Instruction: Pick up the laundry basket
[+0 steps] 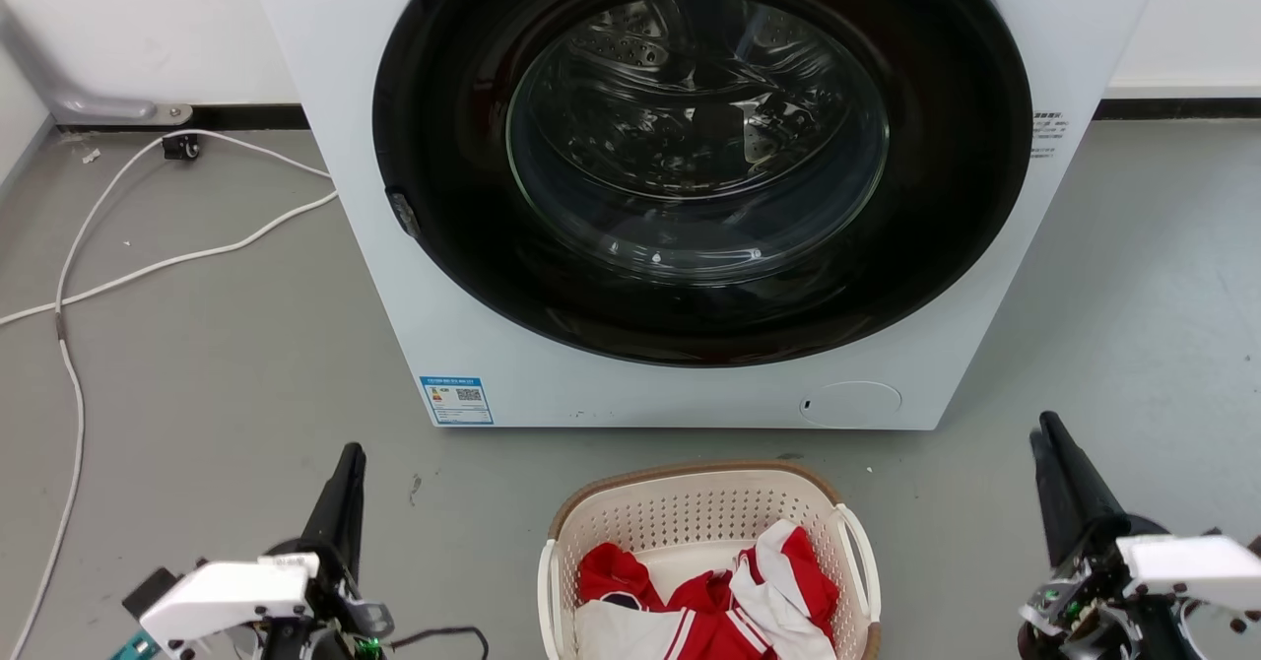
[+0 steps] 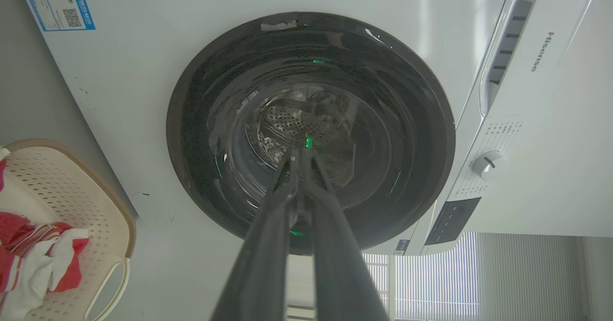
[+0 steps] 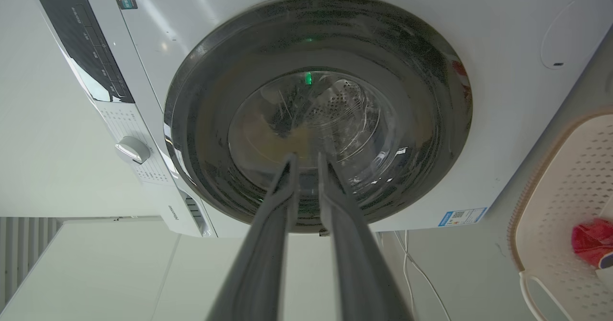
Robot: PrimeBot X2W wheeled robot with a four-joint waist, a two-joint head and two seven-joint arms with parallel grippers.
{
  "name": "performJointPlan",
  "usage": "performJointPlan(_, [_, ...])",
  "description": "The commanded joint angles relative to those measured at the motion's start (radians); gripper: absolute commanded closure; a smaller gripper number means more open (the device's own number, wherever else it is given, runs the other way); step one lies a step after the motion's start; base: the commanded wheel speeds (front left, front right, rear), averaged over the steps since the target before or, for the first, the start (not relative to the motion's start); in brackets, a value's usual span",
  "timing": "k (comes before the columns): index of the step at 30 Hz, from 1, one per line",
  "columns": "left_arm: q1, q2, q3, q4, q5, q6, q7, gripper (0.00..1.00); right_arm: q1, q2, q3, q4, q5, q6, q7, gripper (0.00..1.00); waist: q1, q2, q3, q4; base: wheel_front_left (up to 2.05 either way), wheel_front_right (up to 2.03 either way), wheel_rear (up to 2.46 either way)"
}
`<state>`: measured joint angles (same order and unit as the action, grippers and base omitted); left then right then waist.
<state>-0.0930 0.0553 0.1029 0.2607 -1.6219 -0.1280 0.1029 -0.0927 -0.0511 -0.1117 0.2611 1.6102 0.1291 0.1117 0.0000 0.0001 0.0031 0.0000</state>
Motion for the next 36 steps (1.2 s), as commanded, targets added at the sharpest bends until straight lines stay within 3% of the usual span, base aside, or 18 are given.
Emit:
performJointPlan(1, [-0.004,0.0,-0.017,-0.006,0.003,0.0,-0.015,0.0,0.002,0.0,0.006,-0.012,-0.001,0.0,-0.014,0.0,0.0,-0.0001,0.0,0.0,0.0,0.0,0.0])
performJointPlan(7, [-0.009,0.0,-0.046,-0.02,0.031,0.0,-0.046,0.0,0.015,-0.005,0.022,-0.028,-0.032,0.0,-0.046,0.0,0.0,-0.0001,-0.001,0.001,0.0,0.0,0.0])
performJointPlan(12, [-0.01,0.0,-0.054,-0.042,0.12,-0.001,-0.069,0.0,0.017,-0.009,0.029,-0.038,-0.107,0.0,-0.071,0.0,0.0,-0.0001,-0.002,0.001,0.0,0.0,0.0])
performJointPlan(26, [-0.006,-0.001,-0.102,-0.121,0.475,0.002,-0.127,0.0,0.03,-0.009,0.039,-0.106,-0.496,0.001,-0.13,0.0,0.0,-0.0001,-0.003,0.004,0.0,0.0,0.0])
performJointPlan(36, [-0.002,-0.001,-0.142,-0.134,0.653,0.01,-0.163,0.0,0.047,-0.006,0.045,-0.138,-0.75,0.001,-0.167,0.0,0.0,-0.0001,-0.004,0.005,0.0,0.0,0.0])
